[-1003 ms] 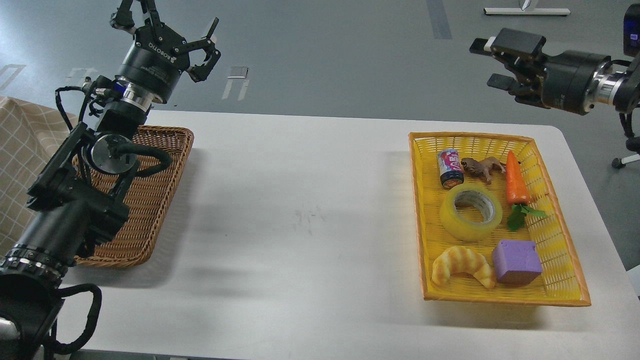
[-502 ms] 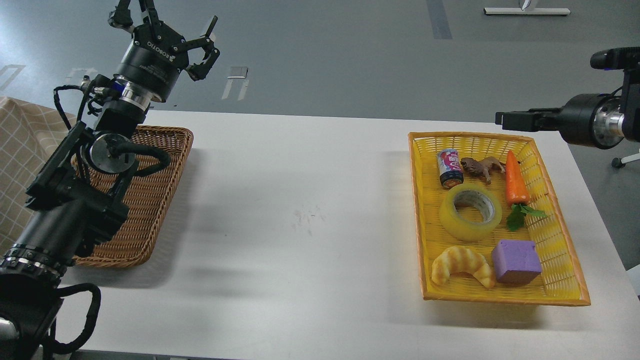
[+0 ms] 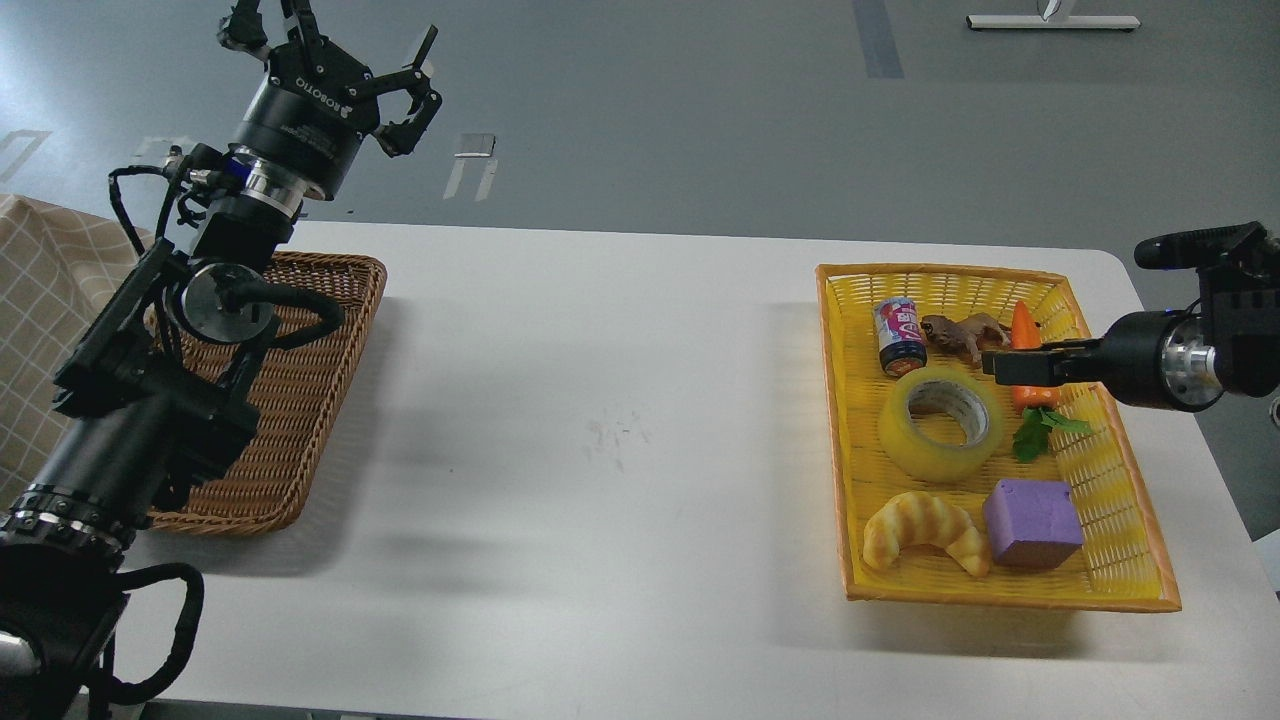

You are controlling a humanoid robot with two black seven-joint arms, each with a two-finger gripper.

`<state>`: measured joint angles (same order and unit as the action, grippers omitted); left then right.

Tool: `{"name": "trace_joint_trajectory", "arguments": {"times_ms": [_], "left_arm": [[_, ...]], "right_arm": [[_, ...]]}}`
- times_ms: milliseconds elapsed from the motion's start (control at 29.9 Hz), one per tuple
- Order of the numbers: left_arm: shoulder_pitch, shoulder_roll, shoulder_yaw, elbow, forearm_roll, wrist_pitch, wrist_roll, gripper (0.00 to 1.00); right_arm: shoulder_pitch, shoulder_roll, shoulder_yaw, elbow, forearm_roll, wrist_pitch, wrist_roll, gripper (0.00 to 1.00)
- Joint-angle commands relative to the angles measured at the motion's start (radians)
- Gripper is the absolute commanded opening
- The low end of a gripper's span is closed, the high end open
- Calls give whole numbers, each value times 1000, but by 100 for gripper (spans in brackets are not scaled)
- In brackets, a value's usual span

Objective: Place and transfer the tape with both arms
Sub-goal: 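Move the right gripper over the tray toward the tape roll, then grasp the tape roll's rim with the right gripper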

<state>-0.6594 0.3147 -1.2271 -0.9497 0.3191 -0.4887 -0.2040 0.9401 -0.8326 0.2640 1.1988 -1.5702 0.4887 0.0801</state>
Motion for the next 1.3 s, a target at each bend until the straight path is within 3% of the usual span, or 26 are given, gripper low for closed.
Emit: {"name": "trace_joint_trajectory", "arguments": {"times_ms": [0,869,1103,1271], "left_arm": [[0,1,0,0,0,0,0,98],[1,-2,-2,0,0,0,-2,98],[3,-2,-2,0,0,0,-2,98],[4,-3,-2,0,0,0,-2,98]], "right_arm": [[-10,4,0,-4,-13,0,0,99],[-41,113,-3,-84,-36,0,-25,97],[-50,135,-3,-93,-62,0,-23,94],[-52,148,-3,-93,-62,0,-22,85]]}}
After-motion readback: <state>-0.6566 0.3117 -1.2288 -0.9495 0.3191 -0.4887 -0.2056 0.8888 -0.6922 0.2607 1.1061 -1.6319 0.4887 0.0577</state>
